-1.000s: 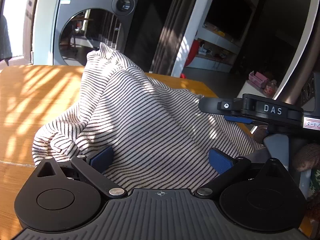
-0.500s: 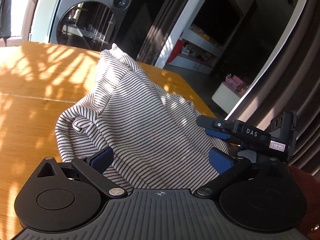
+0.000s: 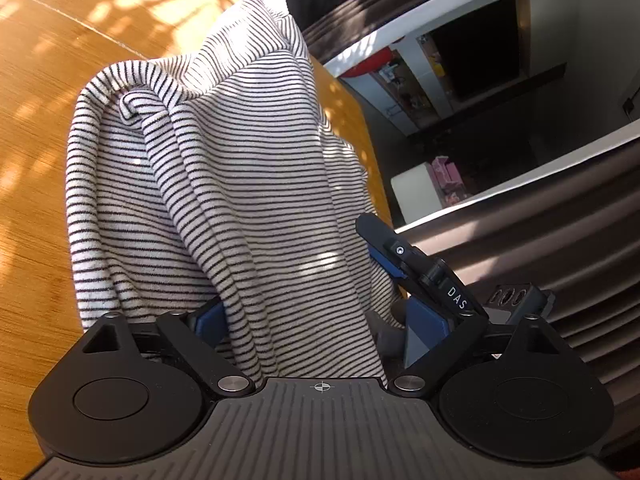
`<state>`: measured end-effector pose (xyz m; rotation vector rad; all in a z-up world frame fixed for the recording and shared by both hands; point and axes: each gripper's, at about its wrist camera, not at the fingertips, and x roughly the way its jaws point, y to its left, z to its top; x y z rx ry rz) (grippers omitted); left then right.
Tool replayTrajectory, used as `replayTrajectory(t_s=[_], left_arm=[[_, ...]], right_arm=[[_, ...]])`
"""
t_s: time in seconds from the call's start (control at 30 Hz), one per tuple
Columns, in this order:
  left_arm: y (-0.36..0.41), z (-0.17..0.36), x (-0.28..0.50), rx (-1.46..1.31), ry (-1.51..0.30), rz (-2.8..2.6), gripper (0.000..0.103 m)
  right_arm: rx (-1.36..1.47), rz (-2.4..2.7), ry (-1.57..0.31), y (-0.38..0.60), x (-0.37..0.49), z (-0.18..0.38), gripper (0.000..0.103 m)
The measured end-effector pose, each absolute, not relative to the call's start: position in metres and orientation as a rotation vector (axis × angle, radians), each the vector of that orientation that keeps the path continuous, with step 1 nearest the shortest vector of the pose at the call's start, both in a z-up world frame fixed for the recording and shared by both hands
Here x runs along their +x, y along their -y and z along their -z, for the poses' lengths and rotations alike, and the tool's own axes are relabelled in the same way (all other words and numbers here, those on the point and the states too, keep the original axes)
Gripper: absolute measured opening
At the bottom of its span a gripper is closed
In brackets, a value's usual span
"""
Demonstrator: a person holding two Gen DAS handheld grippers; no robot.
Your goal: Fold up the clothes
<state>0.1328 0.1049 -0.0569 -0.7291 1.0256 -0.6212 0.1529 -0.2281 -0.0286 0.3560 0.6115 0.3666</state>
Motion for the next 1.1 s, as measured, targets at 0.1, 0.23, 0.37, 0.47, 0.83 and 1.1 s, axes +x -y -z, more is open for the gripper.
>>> replayTrajectory(t_s=[0.1, 0.23, 0.37, 0.47, 0.83, 1.1], left_arm=[[-0.109, 0.065, 0.128, -0.755, -1.043, 0.633, 0.047], [-0.096, 0.063, 0.128, -0.724, -1.014, 0.660, 0.063], [-0.074, 0.050, 0.124, -0.544, -0.940, 0.619, 0.019], [-0.077, 0.031, 0.123, -0.497, -0.832, 0.590, 0.012], [-0.185, -0.065, 0.153, -0.613, -0.402, 0.234, 0.010], [-0.234, -0.018, 0.167, -0.668, -0.643, -0.008, 0.024]], right_arm=[[0.349, -0.340, -0.623, 0.232, 0.134, 0.027, 0.103], [0.306, -0.327, -0.688, 0.229, 0.136, 0.020, 0.103], [0.210, -0.347, -0.737, 0.225, 0.154, -0.003, 0.103], [0.272, -0.310, -0.529, 0.235, 0.155, -0.024, 0.103], [0.393, -0.251, -0.639, 0.251, 0.190, 0.025, 0.103], [0.332, -0.246, -0.671, 0.243, 0.195, 0.024, 0.103]])
